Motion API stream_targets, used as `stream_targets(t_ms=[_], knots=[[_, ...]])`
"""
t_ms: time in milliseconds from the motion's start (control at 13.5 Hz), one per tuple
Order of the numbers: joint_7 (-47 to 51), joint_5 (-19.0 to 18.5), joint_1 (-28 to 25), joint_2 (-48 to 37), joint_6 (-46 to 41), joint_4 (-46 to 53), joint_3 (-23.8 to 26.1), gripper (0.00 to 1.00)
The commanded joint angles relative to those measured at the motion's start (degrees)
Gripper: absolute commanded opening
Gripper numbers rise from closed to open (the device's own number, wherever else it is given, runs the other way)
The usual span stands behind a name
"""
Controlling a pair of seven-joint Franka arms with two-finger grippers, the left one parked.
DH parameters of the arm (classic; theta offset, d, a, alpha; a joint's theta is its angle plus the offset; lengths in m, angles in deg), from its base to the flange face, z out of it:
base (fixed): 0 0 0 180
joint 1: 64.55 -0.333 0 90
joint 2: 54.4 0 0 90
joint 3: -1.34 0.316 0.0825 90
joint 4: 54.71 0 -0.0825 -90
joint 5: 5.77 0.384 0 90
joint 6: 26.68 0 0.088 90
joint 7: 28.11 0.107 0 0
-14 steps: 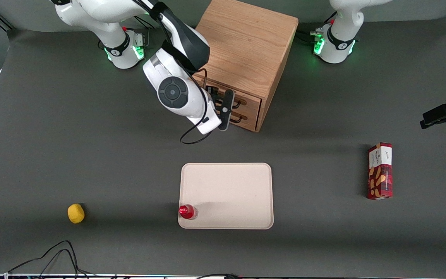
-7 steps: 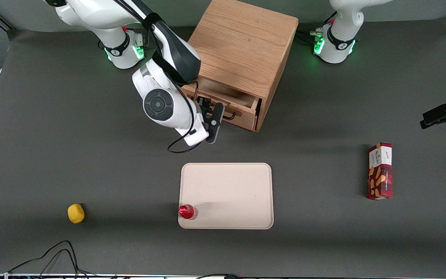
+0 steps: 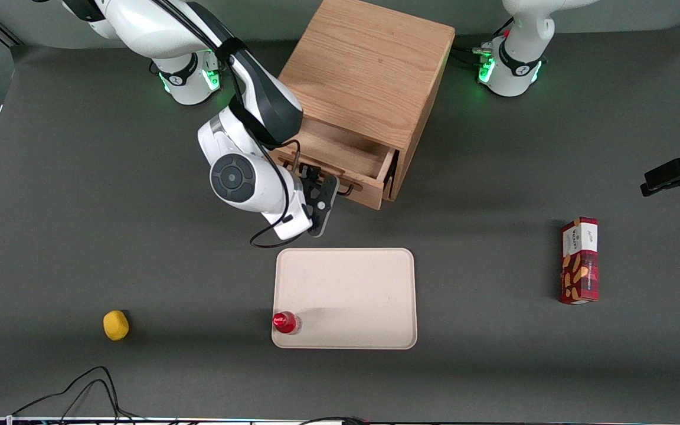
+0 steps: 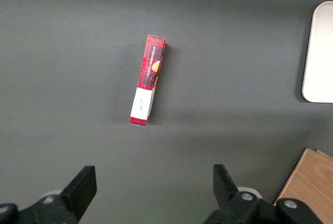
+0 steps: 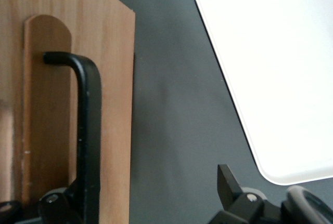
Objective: Open upper drawer
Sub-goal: 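Pull the upper drawer outward by its handle with the right gripper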
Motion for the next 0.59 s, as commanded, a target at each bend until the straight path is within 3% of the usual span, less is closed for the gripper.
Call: stream_targets(t_ms=[0,519], knots=[[-0.7,1.6,-0.2,2.2,-0.1,3.1,-1.4,1.00],[-1.9,1.7,-0.2,2.4,-0.1,4.4,-3.7,1.00]])
